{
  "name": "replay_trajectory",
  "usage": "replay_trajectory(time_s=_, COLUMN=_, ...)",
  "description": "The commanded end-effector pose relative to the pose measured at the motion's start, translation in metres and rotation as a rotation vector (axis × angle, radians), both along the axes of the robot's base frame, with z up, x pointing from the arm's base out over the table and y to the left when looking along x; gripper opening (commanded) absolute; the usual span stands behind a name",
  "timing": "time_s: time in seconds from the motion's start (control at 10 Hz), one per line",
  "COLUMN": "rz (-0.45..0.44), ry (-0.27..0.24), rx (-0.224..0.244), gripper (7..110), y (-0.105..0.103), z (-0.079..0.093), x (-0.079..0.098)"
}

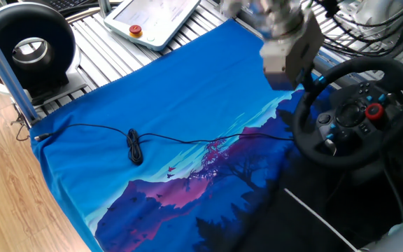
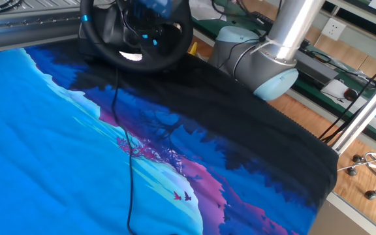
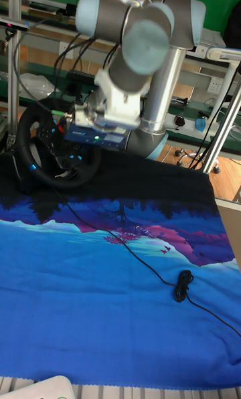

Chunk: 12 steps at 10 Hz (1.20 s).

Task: Rotate the steering wheel 90 degrees counterclockwise

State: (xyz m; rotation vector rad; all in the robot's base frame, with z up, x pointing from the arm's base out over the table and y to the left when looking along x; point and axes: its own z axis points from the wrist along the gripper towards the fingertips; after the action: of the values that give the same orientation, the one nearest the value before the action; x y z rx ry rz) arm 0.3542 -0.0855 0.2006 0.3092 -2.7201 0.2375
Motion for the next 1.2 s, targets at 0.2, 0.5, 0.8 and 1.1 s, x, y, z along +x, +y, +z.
replay_trajectory(time_s=0.2, rz=-0.03, ry=-0.198, rx=0.011, gripper=7, y=0.014, z=0.016, x=0.007)
replay_trajectory(time_s=0.5, rz=-0.003, ry=-0.305, rx=0.027, gripper=7, y=0.019, z=0.011, x=0.029)
replay_trajectory(time_s=0.8, rz=0.009, ry=-0.37, rx=0.022, gripper=7, y=0.035, z=0.001, x=0.032)
replay_trajectory(time_s=1.1, rz=0.013, ry=-0.371, rx=0.035, gripper=7, y=0.038, z=-0.002, x=0.029)
